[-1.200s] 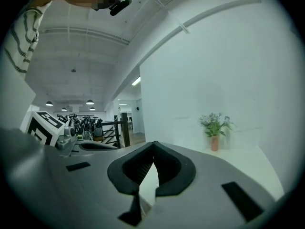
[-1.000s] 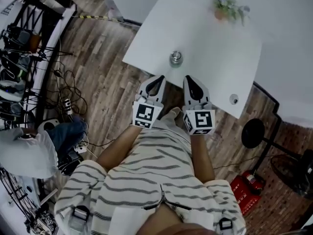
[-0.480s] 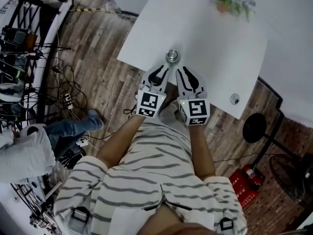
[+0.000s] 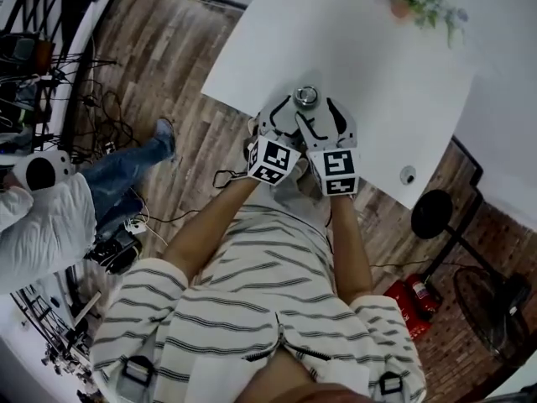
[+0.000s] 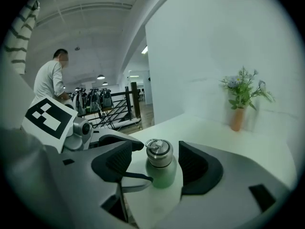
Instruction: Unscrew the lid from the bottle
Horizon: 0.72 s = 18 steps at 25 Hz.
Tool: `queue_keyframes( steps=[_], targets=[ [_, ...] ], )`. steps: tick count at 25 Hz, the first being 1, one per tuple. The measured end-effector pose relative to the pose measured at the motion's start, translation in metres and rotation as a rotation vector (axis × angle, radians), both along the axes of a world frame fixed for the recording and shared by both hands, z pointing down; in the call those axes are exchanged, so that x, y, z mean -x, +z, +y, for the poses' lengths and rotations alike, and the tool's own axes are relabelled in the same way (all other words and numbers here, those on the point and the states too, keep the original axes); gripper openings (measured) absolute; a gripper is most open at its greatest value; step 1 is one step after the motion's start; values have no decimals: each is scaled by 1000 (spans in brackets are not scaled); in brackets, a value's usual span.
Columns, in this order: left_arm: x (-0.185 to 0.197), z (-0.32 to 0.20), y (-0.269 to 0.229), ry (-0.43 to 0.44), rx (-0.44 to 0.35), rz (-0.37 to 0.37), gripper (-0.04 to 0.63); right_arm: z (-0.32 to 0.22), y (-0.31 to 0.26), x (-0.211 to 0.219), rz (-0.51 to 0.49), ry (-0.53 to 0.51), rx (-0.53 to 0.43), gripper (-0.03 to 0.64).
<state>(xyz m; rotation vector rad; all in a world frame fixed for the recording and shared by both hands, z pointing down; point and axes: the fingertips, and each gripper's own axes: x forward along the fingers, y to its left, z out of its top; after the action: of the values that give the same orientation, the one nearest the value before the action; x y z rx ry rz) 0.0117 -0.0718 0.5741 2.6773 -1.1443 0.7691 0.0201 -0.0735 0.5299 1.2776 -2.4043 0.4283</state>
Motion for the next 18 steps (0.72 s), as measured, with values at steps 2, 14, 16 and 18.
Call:
queue_keyframes(
  steps=[2, 14, 16, 18],
  targets=[
    [-3, -5, 7, 19, 4, -9, 322, -7, 7, 5, 18, -12, 5, 313],
    [-16, -25, 31, 143, 5, -15, 333, -30, 36, 20, 41, -102, 24, 322],
    [-18, -26, 32, 168, 4, -10, 331, -31, 38, 20, 33, -113, 18, 320],
    [-19, -26, 34, 192, 2, -4, 330, -33, 41, 22, 28, -130, 13, 312]
  ],
)
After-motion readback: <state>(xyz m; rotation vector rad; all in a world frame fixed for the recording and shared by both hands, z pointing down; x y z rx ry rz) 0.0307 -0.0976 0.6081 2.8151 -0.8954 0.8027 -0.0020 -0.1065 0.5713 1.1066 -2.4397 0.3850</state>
